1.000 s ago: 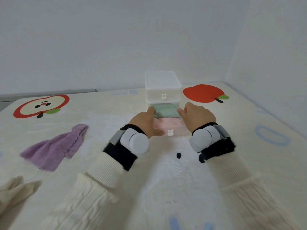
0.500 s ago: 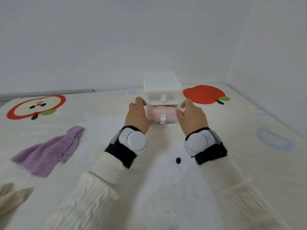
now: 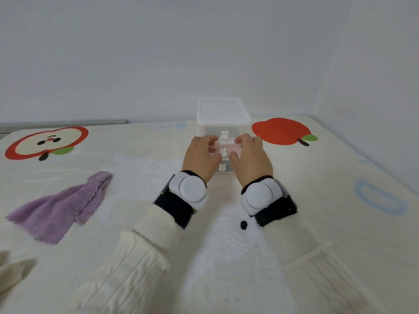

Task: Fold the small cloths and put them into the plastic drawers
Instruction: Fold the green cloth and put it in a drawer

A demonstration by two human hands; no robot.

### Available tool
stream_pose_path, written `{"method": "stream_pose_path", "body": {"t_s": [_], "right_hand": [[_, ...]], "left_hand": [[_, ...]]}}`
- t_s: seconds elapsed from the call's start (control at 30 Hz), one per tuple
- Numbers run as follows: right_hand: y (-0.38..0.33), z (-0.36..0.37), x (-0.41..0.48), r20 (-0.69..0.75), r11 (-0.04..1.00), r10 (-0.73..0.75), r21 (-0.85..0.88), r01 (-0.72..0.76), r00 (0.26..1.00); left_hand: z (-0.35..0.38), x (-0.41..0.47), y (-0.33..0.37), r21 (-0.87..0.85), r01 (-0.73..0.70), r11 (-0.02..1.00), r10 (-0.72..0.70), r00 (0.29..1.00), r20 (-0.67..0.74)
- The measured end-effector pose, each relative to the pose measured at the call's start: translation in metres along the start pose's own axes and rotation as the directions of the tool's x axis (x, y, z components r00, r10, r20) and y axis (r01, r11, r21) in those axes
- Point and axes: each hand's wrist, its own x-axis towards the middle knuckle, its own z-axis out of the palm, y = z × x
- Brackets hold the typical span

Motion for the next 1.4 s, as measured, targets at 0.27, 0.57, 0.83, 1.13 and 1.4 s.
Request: {"method": "stream_pose_path", "body": {"t_s": [0.27,0.57,0.83,1.13,1.4], "right_hand": [[-0.008,0.004,0.003,0.065,0.946,0.021,0.321,-0.041,0.998],[-0.009,-0.016,-0.025,0.049,0.959,0.032,0.281,-0.045,0.998],[-0.013,-0.029,-0.071,0.040,0.958,0.043,0.283,-0.052,0.998],[-0.014,-0.027,-0.115,0.072,0.952,0.039,0.300,-0.059,0.997],[-0.041,-0.003,-0.125,0.176,0.954,0.003,0.295,-0.056,0.984]], "left_hand": [[-0.006,0.001,0.005,-0.008,-0.004,1.000,0.004,0.997,0.071],[-0.023,-0.025,0.018,0.028,0.009,1.000,-0.012,0.993,0.121],[-0.037,-0.071,0.026,0.046,0.005,0.999,-0.012,0.991,0.137],[-0.040,-0.118,0.033,0.038,-0.034,0.999,0.025,0.979,0.203],[-0.073,-0.132,0.012,0.018,0.004,1.000,-0.007,0.984,0.176]]}}
